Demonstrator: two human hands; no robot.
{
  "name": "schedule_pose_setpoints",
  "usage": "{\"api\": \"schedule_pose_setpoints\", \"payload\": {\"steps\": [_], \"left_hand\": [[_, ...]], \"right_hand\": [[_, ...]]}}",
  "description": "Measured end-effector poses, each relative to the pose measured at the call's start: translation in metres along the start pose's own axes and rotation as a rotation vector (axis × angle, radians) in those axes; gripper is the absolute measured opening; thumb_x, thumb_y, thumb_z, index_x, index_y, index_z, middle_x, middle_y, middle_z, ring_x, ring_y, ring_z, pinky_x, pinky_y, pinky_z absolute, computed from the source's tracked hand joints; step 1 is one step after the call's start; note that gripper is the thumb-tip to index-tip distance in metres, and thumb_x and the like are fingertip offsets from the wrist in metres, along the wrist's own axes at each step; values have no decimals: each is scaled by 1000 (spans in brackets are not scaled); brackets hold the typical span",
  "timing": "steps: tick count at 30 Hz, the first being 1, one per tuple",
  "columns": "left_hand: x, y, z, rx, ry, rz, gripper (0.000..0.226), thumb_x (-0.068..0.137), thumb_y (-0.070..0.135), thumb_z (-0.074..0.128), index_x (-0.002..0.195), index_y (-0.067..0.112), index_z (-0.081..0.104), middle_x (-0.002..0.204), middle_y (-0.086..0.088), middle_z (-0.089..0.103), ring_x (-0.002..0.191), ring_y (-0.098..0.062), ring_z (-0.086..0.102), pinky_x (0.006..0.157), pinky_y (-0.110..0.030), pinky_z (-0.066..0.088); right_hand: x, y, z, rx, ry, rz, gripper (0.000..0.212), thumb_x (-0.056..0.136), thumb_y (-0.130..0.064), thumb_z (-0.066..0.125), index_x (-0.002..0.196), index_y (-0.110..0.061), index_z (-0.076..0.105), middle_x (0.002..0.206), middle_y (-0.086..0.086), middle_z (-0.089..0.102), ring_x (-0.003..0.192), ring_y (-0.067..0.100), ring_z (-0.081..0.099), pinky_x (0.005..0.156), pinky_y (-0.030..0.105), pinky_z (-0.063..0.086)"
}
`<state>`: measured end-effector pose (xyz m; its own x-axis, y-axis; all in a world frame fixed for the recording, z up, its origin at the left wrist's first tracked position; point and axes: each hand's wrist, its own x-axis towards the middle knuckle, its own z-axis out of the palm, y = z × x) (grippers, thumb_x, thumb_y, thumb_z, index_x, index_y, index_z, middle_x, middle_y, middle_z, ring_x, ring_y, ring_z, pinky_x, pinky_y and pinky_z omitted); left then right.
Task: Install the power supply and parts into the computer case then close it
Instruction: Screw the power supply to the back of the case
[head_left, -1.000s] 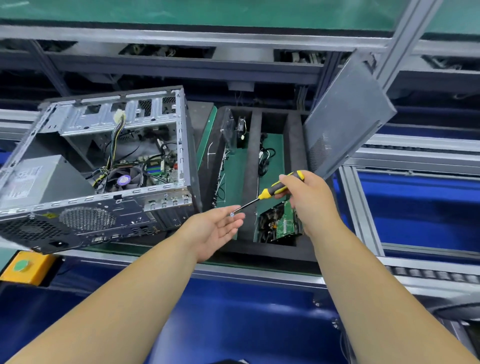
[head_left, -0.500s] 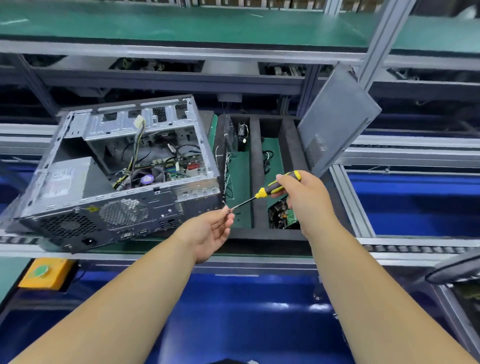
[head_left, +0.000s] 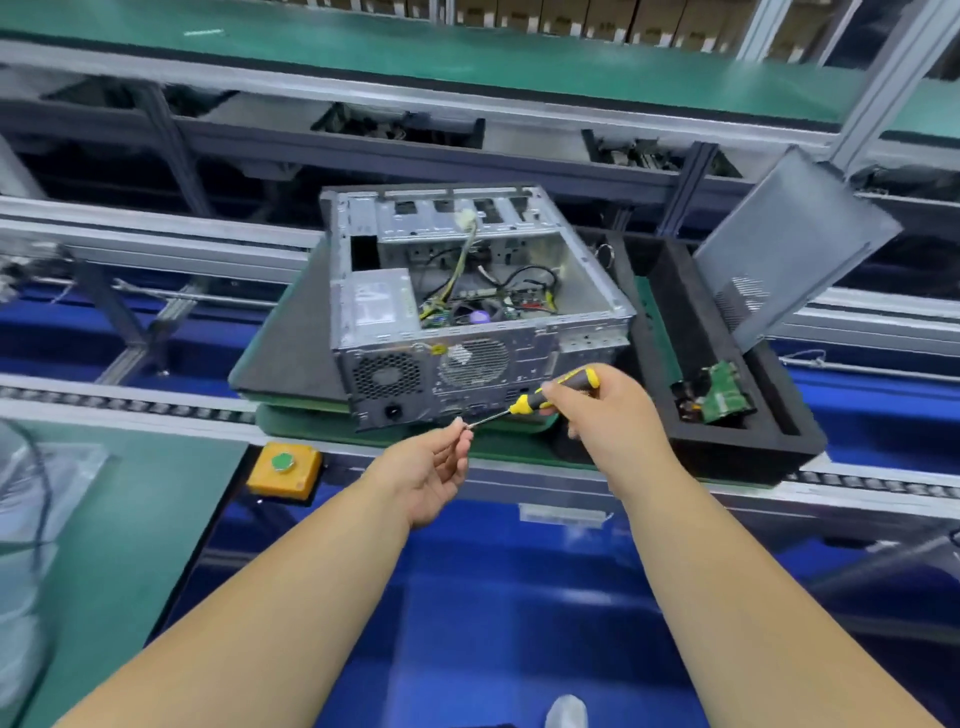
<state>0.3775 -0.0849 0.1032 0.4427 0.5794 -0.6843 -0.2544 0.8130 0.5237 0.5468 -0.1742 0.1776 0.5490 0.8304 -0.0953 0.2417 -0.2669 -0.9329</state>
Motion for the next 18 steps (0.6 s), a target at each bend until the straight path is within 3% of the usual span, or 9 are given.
{"api": "schedule_pose_setpoints", "payload": {"steps": [3, 6, 11, 18], "left_hand": [[-4, 11, -37, -59, 28, 17, 11, 87, 18, 69, 81, 10, 69, 64, 3, 69, 50, -3, 62, 44, -17, 48], [-3, 19, -61, -81, 50, 19, 12, 85, 22, 71, 79, 11, 70, 63, 5, 69, 50, -2, 61, 45, -17, 48], [9, 21, -70, -9, 88, 18, 20, 88, 32, 68, 77, 17, 74, 57, 9, 62, 56, -2, 54, 51, -17, 45], [41, 14, -60, 49, 62, -3, 22, 97, 31, 55, 87, 21, 71, 66, 11, 67, 67, -3, 51, 64, -18, 43]], "right_hand": [[-18, 2, 30, -87, -83, 54, 23, 84, -33, 76, 88, -12, 66, 73, -7, 74, 48, -3, 54, 47, 17, 43], [-32, 9, 57, -220, -124, 114, 26, 78, -37, 80, 82, -16, 65, 73, -1, 73, 51, 5, 54, 50, 25, 44], [-44, 28, 94, -229, -245, 229, 8, 86, -29, 71, 88, -23, 66, 75, -4, 73, 51, 12, 57, 58, 34, 49], [-39, 60, 131, -141, -236, 344, 22, 90, -25, 67, 107, -15, 59, 77, 3, 69, 44, 13, 59, 50, 26, 49]]}}
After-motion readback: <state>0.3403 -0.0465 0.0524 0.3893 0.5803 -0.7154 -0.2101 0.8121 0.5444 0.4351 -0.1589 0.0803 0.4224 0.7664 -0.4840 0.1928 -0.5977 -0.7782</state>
